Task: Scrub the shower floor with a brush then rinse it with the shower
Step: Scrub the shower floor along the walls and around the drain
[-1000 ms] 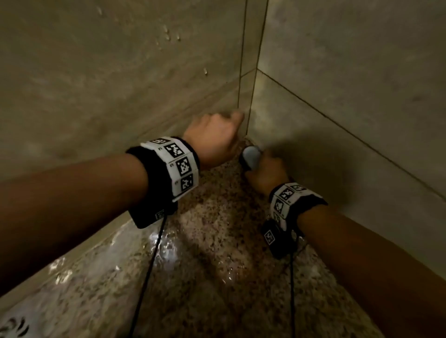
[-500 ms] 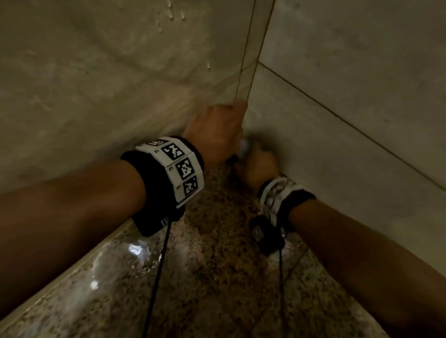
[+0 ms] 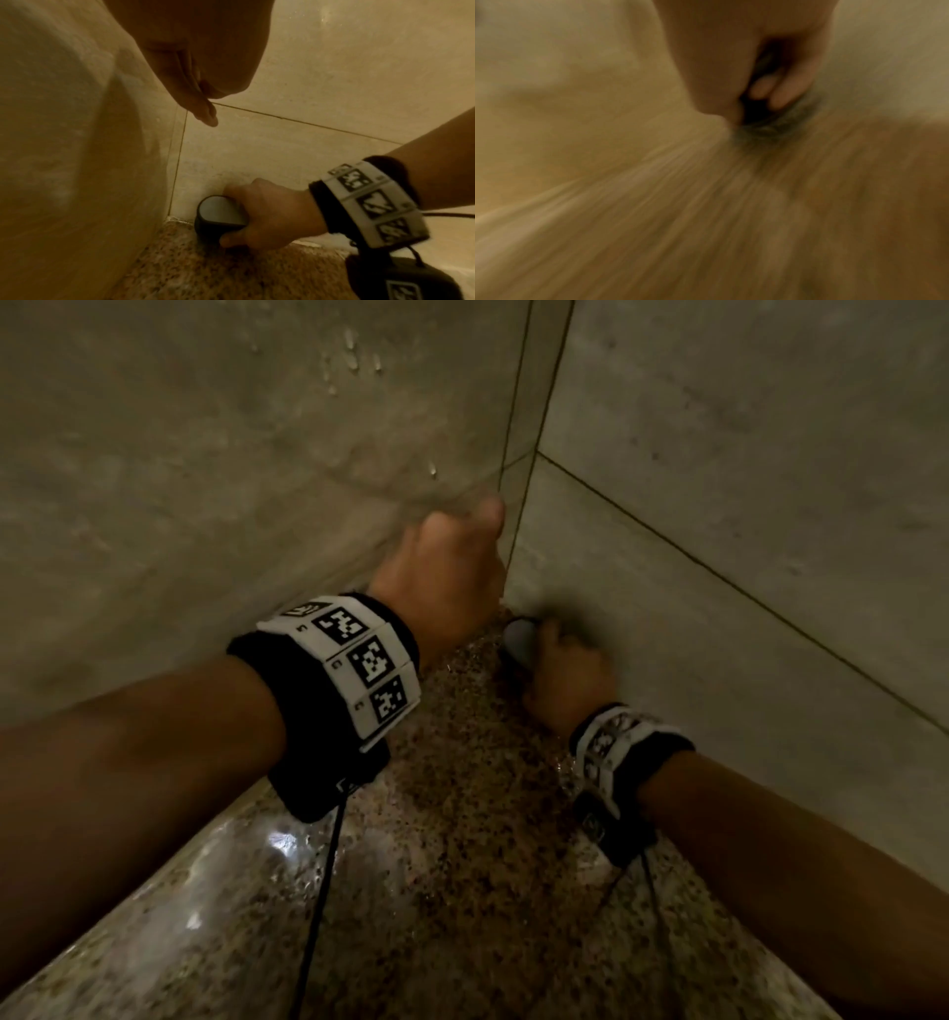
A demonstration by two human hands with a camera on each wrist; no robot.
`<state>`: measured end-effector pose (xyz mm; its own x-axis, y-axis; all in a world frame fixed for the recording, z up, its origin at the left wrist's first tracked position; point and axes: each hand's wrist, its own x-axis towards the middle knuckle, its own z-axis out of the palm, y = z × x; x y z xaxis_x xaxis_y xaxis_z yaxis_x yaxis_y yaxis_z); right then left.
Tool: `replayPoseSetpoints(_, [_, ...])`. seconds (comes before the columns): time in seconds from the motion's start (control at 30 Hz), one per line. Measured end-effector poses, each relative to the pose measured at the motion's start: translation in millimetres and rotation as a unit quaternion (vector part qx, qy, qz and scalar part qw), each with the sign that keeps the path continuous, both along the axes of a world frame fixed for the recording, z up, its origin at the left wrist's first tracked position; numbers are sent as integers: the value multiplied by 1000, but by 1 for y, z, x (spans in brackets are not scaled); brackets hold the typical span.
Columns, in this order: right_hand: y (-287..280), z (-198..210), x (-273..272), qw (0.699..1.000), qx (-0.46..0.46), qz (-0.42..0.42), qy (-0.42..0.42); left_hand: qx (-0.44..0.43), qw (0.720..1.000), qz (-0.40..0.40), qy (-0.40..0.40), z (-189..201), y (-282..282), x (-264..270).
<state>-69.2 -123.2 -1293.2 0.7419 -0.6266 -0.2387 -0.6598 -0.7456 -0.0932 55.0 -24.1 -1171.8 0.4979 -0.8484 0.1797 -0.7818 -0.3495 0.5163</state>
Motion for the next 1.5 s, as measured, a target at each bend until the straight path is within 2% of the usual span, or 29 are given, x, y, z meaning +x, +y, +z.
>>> replayPoseSetpoints(0.1, [-16, 15, -5, 998, 2, -31, 57, -2, 1000, 1, 13, 0, -4, -2])
replayPoseSetpoints(0.17, [-8, 12, -18, 997, 33, -42, 60, -4, 1000, 3, 13, -1, -5, -2])
replayPoseSetpoints(0.23, [-9, 6, -22, 992, 59, -98, 43, 2, 1000, 6, 10, -3, -8, -3])
replayPoseSetpoints(0.33, [-18, 0, 12, 984, 82, -160, 15, 18, 1000, 1, 10, -10, -16, -9])
replayPoseSetpoints(0.47, [-14, -26, 57, 983, 96, -144, -62, 33, 999, -28, -1, -23, -18, -16])
replayPoseSetpoints(0.57, [-19, -22, 56, 980, 103, -164, -53, 8, 999, -35, -14, -31, -12, -13])
replayPoseSetpoints(0.63, [-10, -17, 43, 985, 115, -126, -34, 12, 999, -31, -19, -32, -11, -11])
replayPoseSetpoints(0.7, [31, -22, 22, 994, 104, 16, -3, 26, 999, -26, -12, -29, -11, -10])
replayPoseSetpoints(0.73, [60, -19, 9, 989, 121, 87, 9, 30, 999, -20, -4, -27, -11, -11])
replayPoseSetpoints(0.8, [72, -14, -2, 979, 127, 159, 10, 28, 999, -13, 9, -24, -10, -13])
replayPoseSetpoints(0.83, [54, -11, 5, 983, 125, 136, -4, 28, 999, -14, 12, -24, -8, -14])
replayPoseSetpoints(0.9, [-2, -2, 19, 995, 97, -27, -20, 37, 999, -5, 8, -25, -4, -13])
replayPoseSetpoints(0.93, [-12, 1, 21, 994, 72, -83, -10, 46, 999, 7, 6, -24, -2, -11])
replayPoseSetpoints(0.97, [-10, -3, 20, 994, 59, -90, -21, 54, 998, 17, 10, -23, -1, -9])
replayPoseSetpoints(1.03, [33, -13, 13, 995, 98, 4, -31, 57, 998, 23, 24, -18, -1, -8])
replayPoseSetpoints(1.1, [37, -21, 15, 988, 128, 78, -42, 34, 999, 11, 33, -15, -1, -7])
replayPoseSetpoints(1.13, [17, -17, 21, 991, 115, 61, -29, 18, 999, 1, 31, -14, -1, -8])
replayPoseSetpoints(1.2, [-17, -9, 33, 996, 61, -65, -10, -5, 1000, -13, 25, -14, -2, -7])
replayPoseSetpoints(1.23, [-17, -8, 35, 995, 51, -84, -2, -9, 1000, -13, 26, -13, -2, -4])
replayPoseSetpoints(1.3, [25, -3, 33, 997, 73, 9, 39, -7, 1000, 0, 29, -11, 0, 0])
replayPoseSetpoints(1.37, [87, 1, 25, 978, 123, 155, 71, -23, 1000, -6, 10, -9, 0, 3])
replayPoseSetpoints(1.4, [94, 2, 25, 969, 123, 196, 82, -25, 1000, -13, 3, -9, 2, 3])
replayPoseSetpoints(1.43, [86, 5, 26, 970, 114, 198, 83, -18, 1000, -18, 4, -9, 3, 2])
replayPoseSetpoints(1.5, [41, 2, 36, 992, 82, 71, 60, 8, 1000, -15, -3, -12, 6, 2])
